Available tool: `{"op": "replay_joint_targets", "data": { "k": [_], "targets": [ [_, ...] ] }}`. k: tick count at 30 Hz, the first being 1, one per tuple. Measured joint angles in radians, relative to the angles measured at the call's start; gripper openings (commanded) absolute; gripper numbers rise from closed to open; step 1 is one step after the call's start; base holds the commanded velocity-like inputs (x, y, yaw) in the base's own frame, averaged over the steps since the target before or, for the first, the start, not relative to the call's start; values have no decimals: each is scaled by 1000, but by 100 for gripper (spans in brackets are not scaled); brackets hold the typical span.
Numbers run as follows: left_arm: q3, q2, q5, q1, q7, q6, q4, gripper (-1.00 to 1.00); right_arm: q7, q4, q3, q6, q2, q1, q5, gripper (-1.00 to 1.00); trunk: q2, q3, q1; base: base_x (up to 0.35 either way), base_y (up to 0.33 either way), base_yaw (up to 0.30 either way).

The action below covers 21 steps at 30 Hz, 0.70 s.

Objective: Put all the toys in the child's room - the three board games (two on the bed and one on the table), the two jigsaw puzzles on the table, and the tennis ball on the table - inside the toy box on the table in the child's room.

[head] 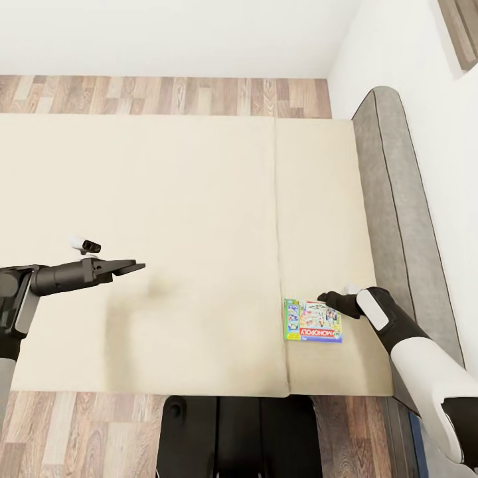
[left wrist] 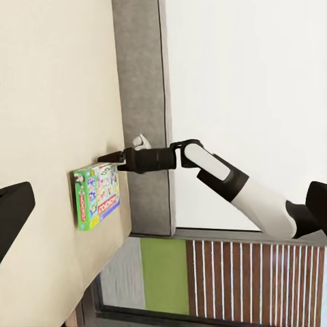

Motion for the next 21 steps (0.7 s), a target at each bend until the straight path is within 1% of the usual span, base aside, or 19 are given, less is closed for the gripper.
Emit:
{"op": "replay_joint_targets", "data": {
  "k": [21],
  "targets": [
    [0,0,0,0,0,-1,0,100,-1,-1,-2,-6,4,0,4,100,0,0,0,0,0,0]
  ]
}}
